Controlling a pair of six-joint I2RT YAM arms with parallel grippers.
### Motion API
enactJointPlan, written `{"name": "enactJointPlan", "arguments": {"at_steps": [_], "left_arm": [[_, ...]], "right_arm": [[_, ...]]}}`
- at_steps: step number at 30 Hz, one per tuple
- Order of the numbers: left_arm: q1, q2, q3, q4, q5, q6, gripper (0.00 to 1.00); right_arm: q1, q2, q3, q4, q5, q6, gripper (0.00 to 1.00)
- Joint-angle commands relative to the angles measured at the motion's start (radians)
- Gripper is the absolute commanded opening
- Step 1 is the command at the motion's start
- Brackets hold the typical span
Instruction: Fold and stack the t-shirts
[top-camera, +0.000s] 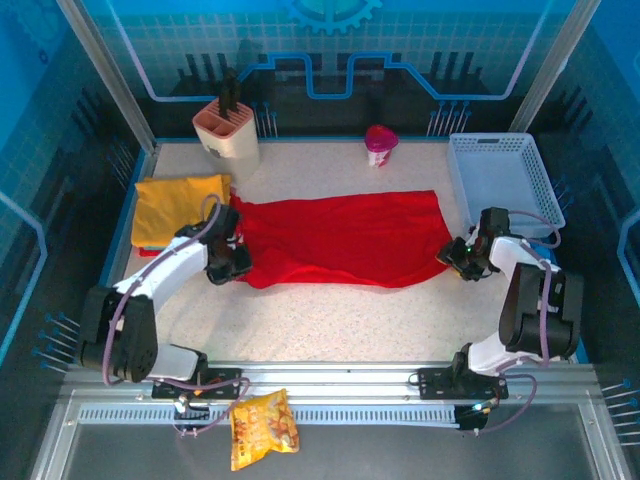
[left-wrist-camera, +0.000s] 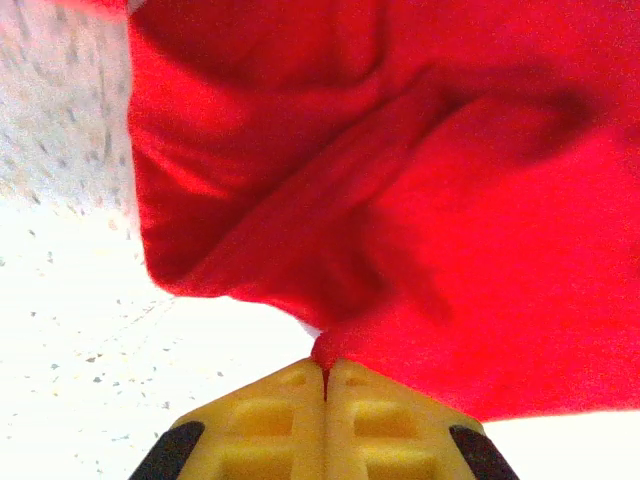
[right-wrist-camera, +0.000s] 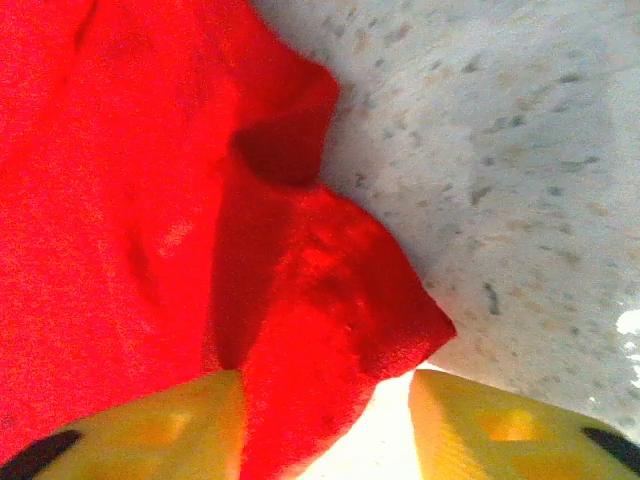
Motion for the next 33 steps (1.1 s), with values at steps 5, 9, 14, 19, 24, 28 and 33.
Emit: {"name": "enactJointPlan", "arguments": {"at_steps": [5, 9, 14, 19, 24, 28, 33], "left_arm": [[0.013, -0.053, 0.171, -0.189, 0.014, 0.063, 0.0], [0.016, -0.044, 0.192, -0.2, 0.019, 0.074, 0.0], [0.018, -0.043, 0.188, -0.182, 0.042, 0.069, 0.0], [0.018, -0.038, 0.186, -0.173, 0.051, 0.069, 0.0], [0.018, -0.04, 0.201, -0.164, 0.065, 0.066, 0.0], [0.018, -0.049, 0.208, -0.165, 0.067, 0.072, 0.0], [0.018, -0.057, 0.201, -0.164, 0.073, 0.076, 0.0]], "right_arm": [[-0.03, -0.056, 0.014, -0.042, 0.052, 0.003, 0.53], [-0.042, -0.038, 0.001, -0.041, 0.081, 0.003, 0.39], [-0.053, -0.047, -0.02, -0.054, 0.101, 0.004, 0.44], [-0.056, -0.117, -0.051, -0.096, 0.126, 0.031, 0.47], [-0.054, -0.179, -0.122, -0.112, 0.11, 0.07, 0.51], [-0.053, -0.202, -0.149, -0.118, 0.146, 0.065, 0.55], [-0.054, -0.179, -0.156, -0.091, 0.144, 0.063, 0.55]]}}
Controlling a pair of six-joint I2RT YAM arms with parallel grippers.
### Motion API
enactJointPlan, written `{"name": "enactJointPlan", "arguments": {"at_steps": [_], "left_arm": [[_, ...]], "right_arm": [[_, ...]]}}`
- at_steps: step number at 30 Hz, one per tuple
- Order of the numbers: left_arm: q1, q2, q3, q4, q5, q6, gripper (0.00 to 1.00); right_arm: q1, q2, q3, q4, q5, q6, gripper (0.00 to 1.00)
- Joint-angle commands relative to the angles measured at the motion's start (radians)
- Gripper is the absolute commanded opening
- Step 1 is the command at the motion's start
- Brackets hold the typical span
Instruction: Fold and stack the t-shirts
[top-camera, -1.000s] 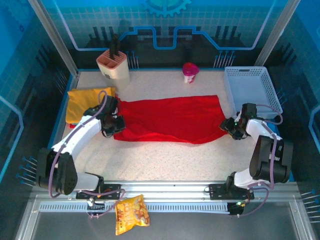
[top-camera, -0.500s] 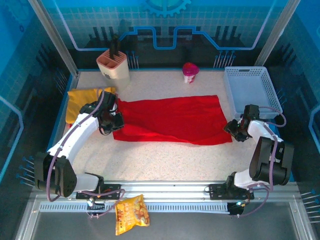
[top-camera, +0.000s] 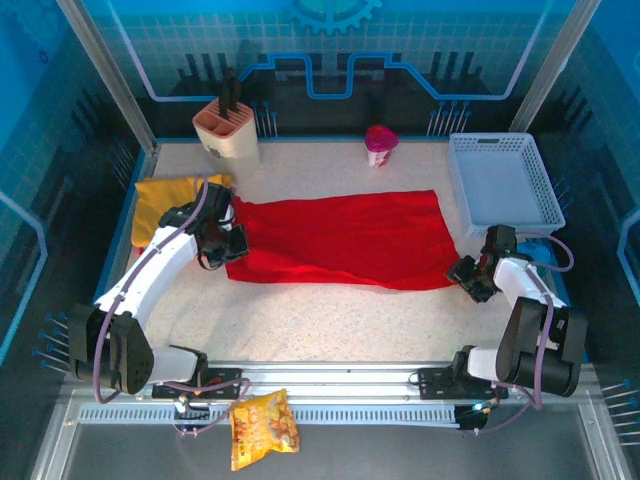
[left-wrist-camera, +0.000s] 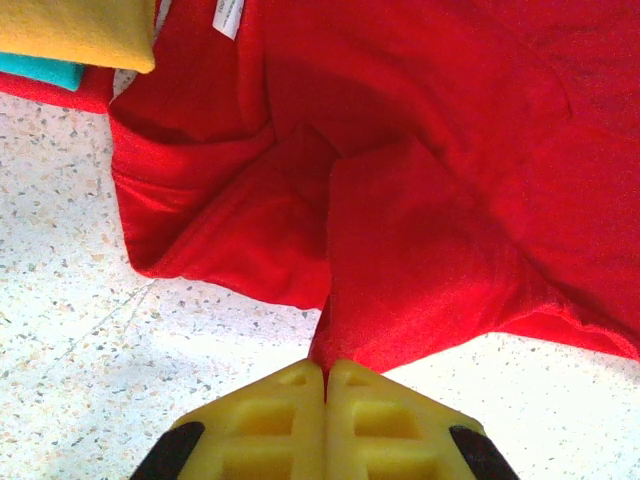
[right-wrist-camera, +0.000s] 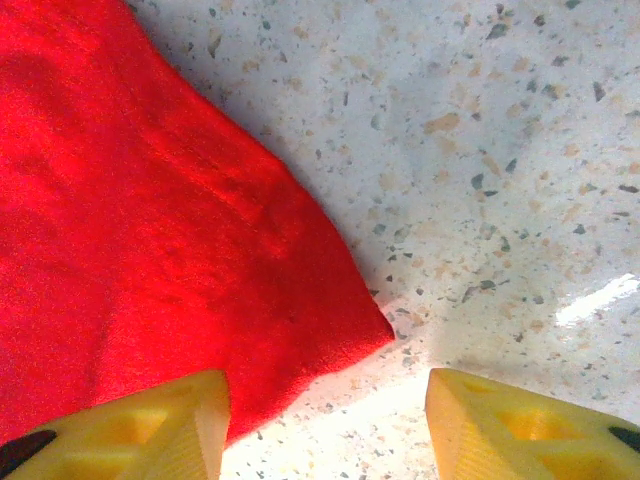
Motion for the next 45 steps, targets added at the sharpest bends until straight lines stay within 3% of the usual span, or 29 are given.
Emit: {"name": "enactJointPlan", "arguments": {"at_steps": [1, 10, 12, 16, 35, 39, 45], "left_arm": [[0.008, -0.016, 0.028, -0.007, 0.024, 0.021, 0.0], [0.008, -0.056, 0.012, -0.014, 0.032, 0.019, 0.0], [0.008, -0.068, 0.012, -0.017, 0.037, 0.018, 0.0], [0.008, -0.092, 0.031, -0.041, 0.055, 0.02, 0.0], [0.003, -0.45, 0.044, -0.291, 0.062, -0.064, 0.0], [0.003, -0.397, 0.058, -0.241, 0.083, -0.056, 0.0], [0.01, -0.158, 0.215, -0.203, 0.017, 0.034, 0.0]], "right_arm": [[-0.014, 0.012, -0.012, 0.017, 0.015, 0.011, 0.54], [-0.019, 0.122, 0.041, 0.103, 0.003, 0.002, 0.35], [-0.019, 0.136, 0.05, 0.106, -0.011, 0.004, 0.27], [-0.02, 0.119, 0.054, 0.096, -0.032, -0.002, 0.0], [-0.032, -0.177, 0.054, -0.168, -0.052, -0.057, 0.0], [-0.034, -0.19, 0.068, -0.154, -0.064, -0.043, 0.0], [-0.032, -0.065, 0.196, -0.127, -0.082, -0.042, 0.0]]}}
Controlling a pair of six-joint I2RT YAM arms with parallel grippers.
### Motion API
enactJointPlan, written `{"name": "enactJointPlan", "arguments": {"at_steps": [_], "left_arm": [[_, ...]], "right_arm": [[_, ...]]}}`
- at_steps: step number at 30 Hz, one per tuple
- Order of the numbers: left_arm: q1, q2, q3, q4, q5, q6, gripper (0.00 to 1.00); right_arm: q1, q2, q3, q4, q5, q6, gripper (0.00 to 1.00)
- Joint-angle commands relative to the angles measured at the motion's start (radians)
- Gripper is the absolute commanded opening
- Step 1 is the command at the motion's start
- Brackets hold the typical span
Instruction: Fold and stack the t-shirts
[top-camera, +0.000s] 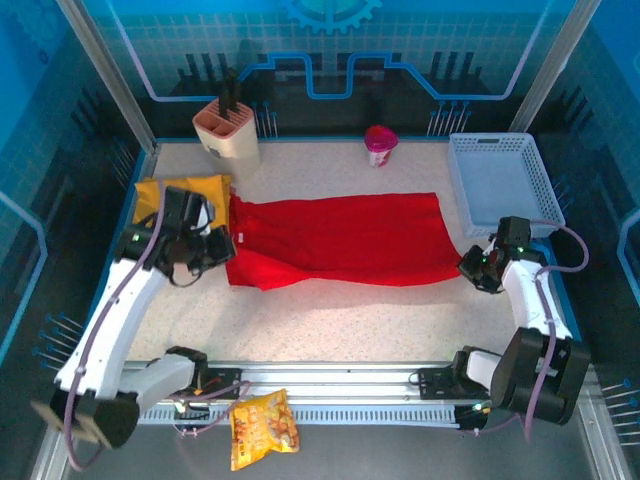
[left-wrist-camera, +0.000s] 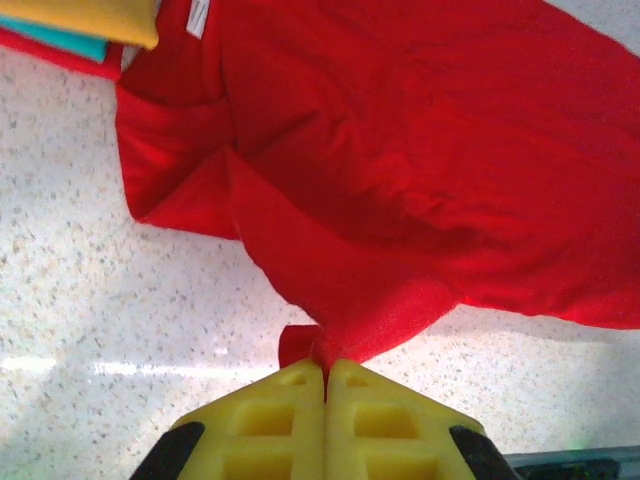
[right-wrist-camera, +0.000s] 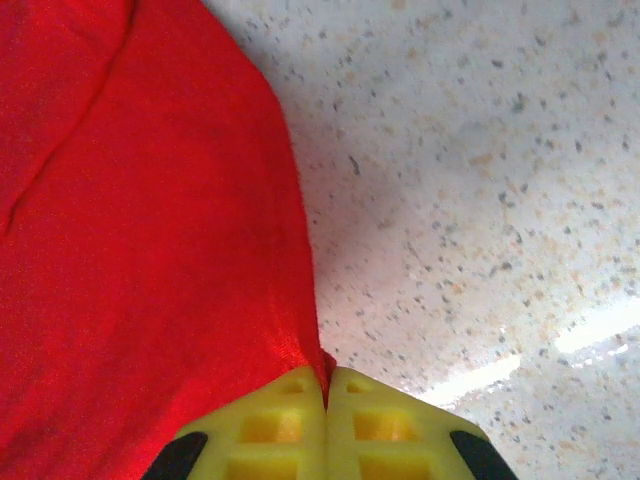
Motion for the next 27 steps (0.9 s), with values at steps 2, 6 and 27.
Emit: {"name": "enactJointPlan", "arguments": {"at_steps": [2, 6, 27], "left_arm": [[0.022, 0.146, 0.107, 0.045, -0.047, 0.081, 0.0], [0.045, 0.279, 0.174, 0.081, -0.056, 0.112, 0.0], [0.103, 0.612, 0.392, 0.117, -0.15, 0.176, 0.0]], "right_arm": [[0.0, 0.124, 0.116, 0.014, -0.032, -0.008, 0.0], [0.031, 0.249, 0.222, 0.025, -0.016, -0.017, 0.0], [0.145, 0.624, 0.52, 0.028, 0.048, -0.008, 0.0]]}}
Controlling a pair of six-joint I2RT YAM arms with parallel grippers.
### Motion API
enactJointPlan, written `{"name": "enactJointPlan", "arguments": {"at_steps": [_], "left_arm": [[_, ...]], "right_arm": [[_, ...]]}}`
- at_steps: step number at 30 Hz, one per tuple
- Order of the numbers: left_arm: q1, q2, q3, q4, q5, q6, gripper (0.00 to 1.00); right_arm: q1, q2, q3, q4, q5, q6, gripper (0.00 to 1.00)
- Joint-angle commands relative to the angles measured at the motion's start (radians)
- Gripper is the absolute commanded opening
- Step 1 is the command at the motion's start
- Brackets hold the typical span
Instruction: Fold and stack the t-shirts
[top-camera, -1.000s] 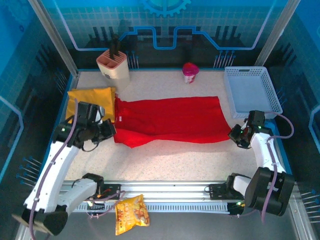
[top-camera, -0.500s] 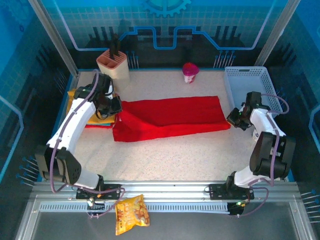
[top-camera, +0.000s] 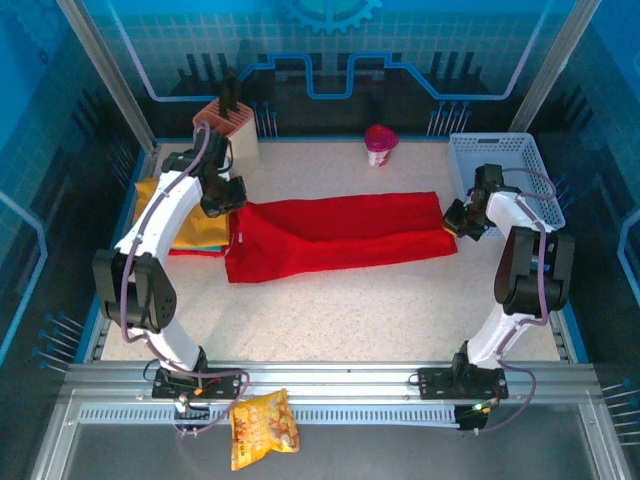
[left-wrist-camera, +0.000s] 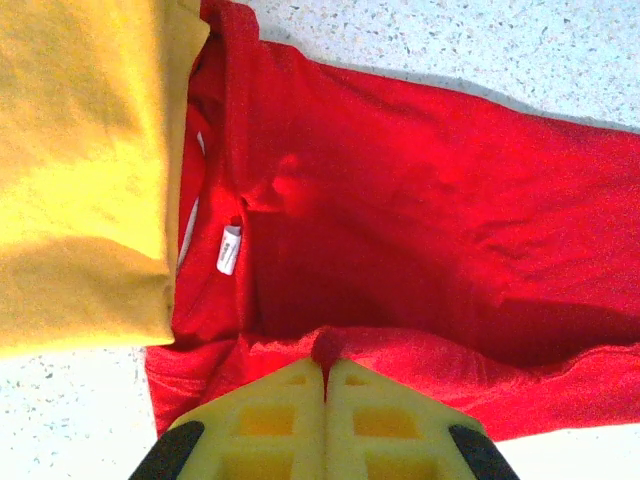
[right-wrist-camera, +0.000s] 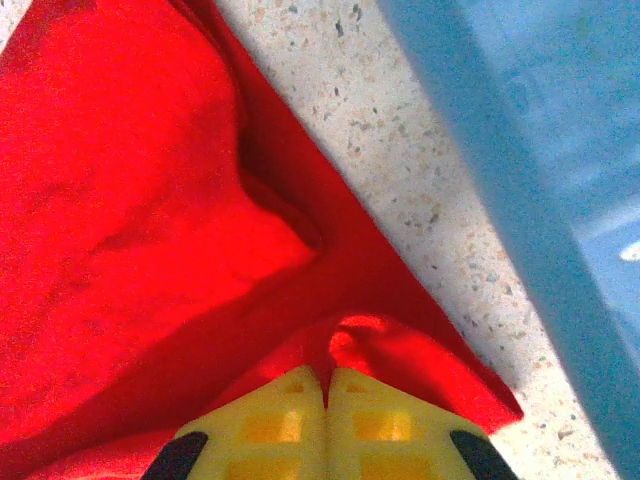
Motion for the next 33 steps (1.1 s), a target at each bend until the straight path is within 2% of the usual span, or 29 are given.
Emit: {"name": "enactJointPlan", "arguments": {"at_steps": [1, 10, 14, 16, 18, 21, 25, 27, 31, 33], "left_arm": [[0.021, 0.034, 0.057, -0.014, -0.041, 0.03, 0.0], [0.027, 0.136, 0.138, -0.037, -0.019, 0.03, 0.0], [0.026, 0.186, 0.16, -0.036, -0.013, 0.034, 0.0], [0.026, 0.225, 0.185, -0.044, -0.016, 0.035, 0.06], [0.026, 0.27, 0.214, -0.054, -0.026, 0.039, 0.19], [0.027, 0.332, 0.273, -0.087, -0.058, 0.044, 0.37], [0.025, 0.299, 0.253, -0.075, -0.046, 0.028, 0.5], [0.018, 0.246, 0.193, -0.052, -0.006, 0.011, 0.52], [-0.015, 0.102, -0.061, 0.104, 0.174, -0.082, 0.51], [-0.044, 0.045, -0.182, 0.185, 0.227, -0.139, 0.5]], "right_arm": [[0.011, 0.034, 0.042, -0.024, 0.023, -0.007, 0.0], [0.022, 0.1, 0.068, -0.02, 0.032, -0.016, 0.0], [0.025, 0.108, 0.071, -0.018, 0.036, -0.018, 0.06], [0.026, 0.106, 0.072, -0.012, 0.029, -0.017, 0.2], [0.03, 0.095, 0.071, -0.006, 0.021, -0.018, 0.38], [0.042, 0.061, 0.065, 0.008, -0.016, -0.029, 0.55], [0.065, -0.002, 0.061, -0.006, -0.058, -0.063, 0.77], [0.083, -0.04, 0.042, -0.006, -0.061, -0.071, 0.86], [0.115, -0.113, -0.021, 0.0, -0.071, -0.07, 0.89], [0.127, -0.143, -0.061, 0.016, -0.076, -0.063, 0.89]]}}
